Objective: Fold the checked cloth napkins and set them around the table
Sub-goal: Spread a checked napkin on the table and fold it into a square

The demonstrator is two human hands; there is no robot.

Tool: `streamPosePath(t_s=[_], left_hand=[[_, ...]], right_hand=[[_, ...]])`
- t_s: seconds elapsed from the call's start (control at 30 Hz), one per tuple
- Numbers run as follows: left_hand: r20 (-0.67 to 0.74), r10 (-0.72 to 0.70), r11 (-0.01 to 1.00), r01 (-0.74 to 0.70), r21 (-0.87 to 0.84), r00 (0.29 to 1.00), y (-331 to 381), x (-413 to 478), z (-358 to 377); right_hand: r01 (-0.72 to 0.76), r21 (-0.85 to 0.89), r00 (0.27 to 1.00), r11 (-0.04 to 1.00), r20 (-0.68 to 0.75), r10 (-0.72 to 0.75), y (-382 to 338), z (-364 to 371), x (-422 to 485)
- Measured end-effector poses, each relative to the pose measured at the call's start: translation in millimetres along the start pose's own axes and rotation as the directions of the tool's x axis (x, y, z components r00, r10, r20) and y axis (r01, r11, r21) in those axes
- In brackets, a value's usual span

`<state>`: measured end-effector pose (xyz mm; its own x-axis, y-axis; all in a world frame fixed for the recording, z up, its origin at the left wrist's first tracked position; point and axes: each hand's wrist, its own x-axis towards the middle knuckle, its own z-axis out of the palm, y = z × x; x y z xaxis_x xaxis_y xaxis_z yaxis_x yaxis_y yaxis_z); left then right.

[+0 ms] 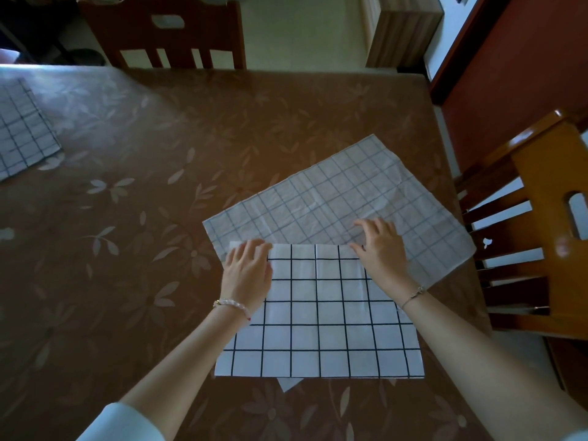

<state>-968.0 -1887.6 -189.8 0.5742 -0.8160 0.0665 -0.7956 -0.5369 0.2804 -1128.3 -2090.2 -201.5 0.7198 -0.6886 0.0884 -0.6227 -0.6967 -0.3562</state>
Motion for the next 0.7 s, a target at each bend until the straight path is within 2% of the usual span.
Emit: streamPosePath(t_s=[0.1, 0.17, 0.27, 0.37, 0.43, 0.53, 0.7], left_hand=[[-0.023, 0.070, 0.996, -0.071, -0.048, 0.997, 21.4, -14.5, 5.5], [-0.024, 0.069, 0.993, -0.071, -0.099, 0.997, 35.1, -27.9, 11.5], [0.033, 0.064, 0.994, -0.061, -0.093, 0.997, 52.8, -48.3, 20.7], [0.131, 0.070, 0.997, -0.068, -0.018, 0.989, 58.2, -59.0, 31.6], [0.176, 0.070, 0.997, -0.075, 0.022, 0.982, 55.1, -62.2, 40.5], [0.210, 0.079, 0.995, -0.090, 0.048, 0.975, 47.8, -66.5, 52.1], [0.266, 0.056, 0.993, -0.081, 0.085, 0.962, 42.3, -68.6, 56.5]], right_hand=[[0.029, 0.020, 0.995, 0.999, -0.100, -0.027, -12.5, -8.1, -12.5], [0.047, 0.088, 0.991, 0.995, -0.125, -0.036, -25.9, -10.2, -31.6], [0.046, 0.134, 0.998, 0.990, -0.040, -0.041, -46.9, -0.4, -68.9], [0.054, 0.076, 0.988, 0.996, 0.139, -0.064, -55.7, 22.1, -93.8], [0.063, 0.029, 0.977, 0.998, 0.200, -0.068, -51.7, 37.7, -100.5], [0.081, -0.056, 0.975, 0.995, 0.213, -0.067, -44.0, 50.2, -106.1], [0.089, -0.091, 0.978, 0.992, 0.199, -0.070, -41.1, 54.0, -110.0]])
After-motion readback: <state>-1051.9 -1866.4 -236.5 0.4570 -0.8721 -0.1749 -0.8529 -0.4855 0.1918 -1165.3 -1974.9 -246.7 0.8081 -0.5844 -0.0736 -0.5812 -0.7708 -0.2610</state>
